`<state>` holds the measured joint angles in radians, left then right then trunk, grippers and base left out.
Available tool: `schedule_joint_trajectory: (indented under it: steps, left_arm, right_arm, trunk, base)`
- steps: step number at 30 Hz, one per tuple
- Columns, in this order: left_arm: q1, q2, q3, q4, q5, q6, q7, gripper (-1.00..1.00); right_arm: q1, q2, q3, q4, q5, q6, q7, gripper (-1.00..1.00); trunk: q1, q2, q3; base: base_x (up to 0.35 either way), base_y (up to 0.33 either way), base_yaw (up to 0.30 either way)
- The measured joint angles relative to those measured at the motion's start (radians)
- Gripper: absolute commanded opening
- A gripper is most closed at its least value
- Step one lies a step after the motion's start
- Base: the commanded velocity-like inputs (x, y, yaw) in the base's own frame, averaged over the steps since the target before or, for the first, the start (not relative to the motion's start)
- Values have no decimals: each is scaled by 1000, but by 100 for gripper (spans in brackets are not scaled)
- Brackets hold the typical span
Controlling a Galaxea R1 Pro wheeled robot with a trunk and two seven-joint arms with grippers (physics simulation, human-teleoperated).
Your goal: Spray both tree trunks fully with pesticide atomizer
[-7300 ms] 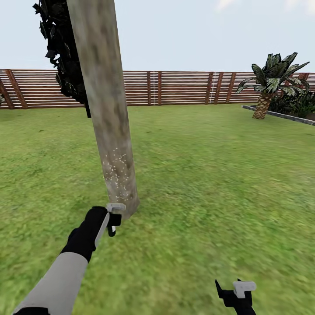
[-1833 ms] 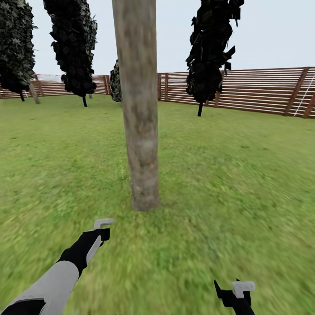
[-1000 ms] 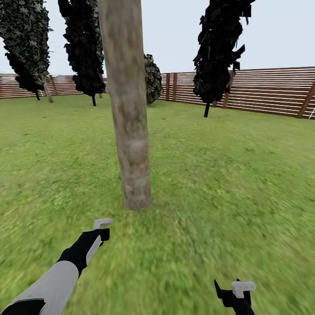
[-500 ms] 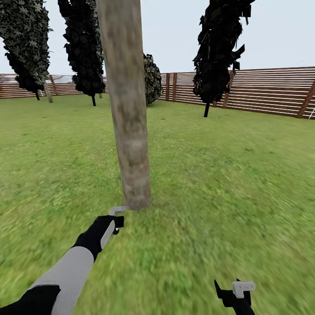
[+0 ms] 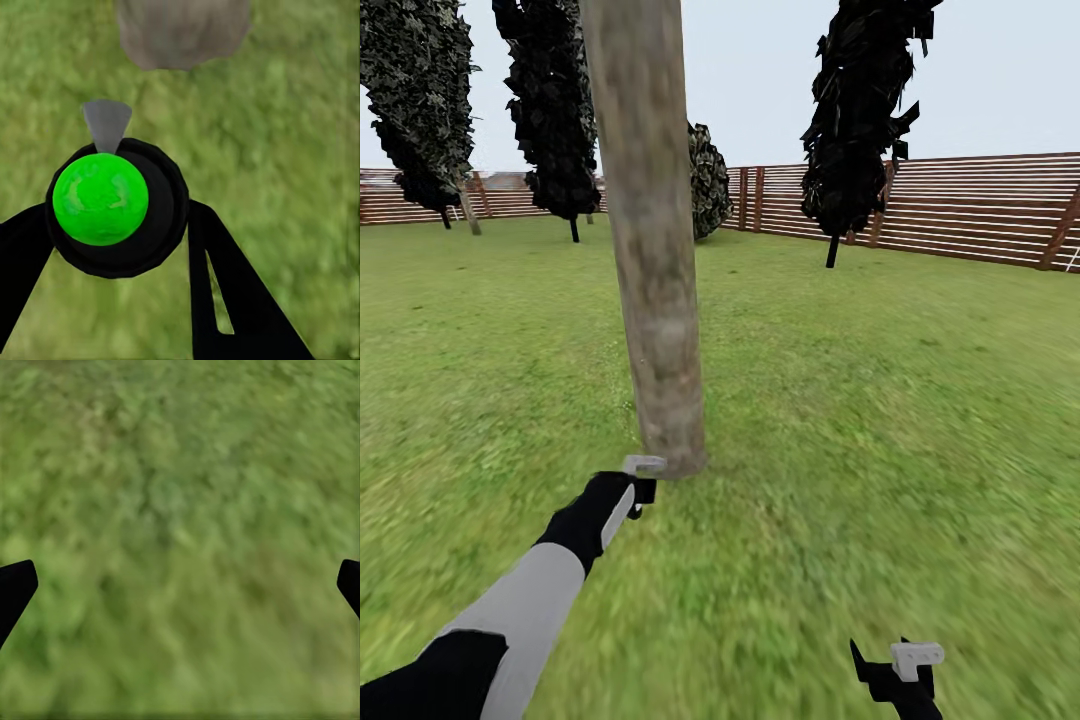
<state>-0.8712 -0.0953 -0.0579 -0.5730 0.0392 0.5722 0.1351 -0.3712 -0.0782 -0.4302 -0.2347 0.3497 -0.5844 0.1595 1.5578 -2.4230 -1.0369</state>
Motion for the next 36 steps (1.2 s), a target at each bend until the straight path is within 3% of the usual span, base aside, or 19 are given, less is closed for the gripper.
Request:
schedule_joint_trajectory:
  steps: [6,10,13,18,25,28,31,36]
  left_arm:
    - [0,-27,-6,-33,-3,3,0,-100]
    - [0,-13,-6,-36,-8,8,0,-100]
    - [3,9,-6,-49,-10,50,0,-100]
    - [16,13,-13,-105,-8,61,0,-100]
    - [19,2,-6,-108,-2,63,-1,-100]
    - [20,-24,-7,-105,4,62,-2,-100]
    - [20,-46,-33,-102,1,65,-1,-100]
    - [19,-38,-62,-100,-2,70,0,-100]
  right_arm:
    - [0,0,0,0,0,0,0,100]
    - [0,0,1,0,0,0,-1,100]
    - [0,0,1,0,1,0,-1,100]
    - [0,0,1,0,1,0,-1,100]
    - [0,0,1,1,2,0,-1,100]
    - [0,0,1,0,2,0,-1,100]
    - [0,0,0,1,2,0,-1,100]
    - [0,0,1,1,2,0,-1,100]
  trunk:
    - [0,0,0]
    - [0,0,0]
    - [0,0,0]
    - [0,0,0]
    - [0,0,0]
    - [0,0,0]
    - [0,0,0]
    - [0,0,0]
  base:
    - [0,0,0]
    - [0,0,0]
    - [0,0,0]
    - [147,0,0]
    - [65,0,0]
    - [2,0,0]
    - [0,0,0]
    - [0,0,0]
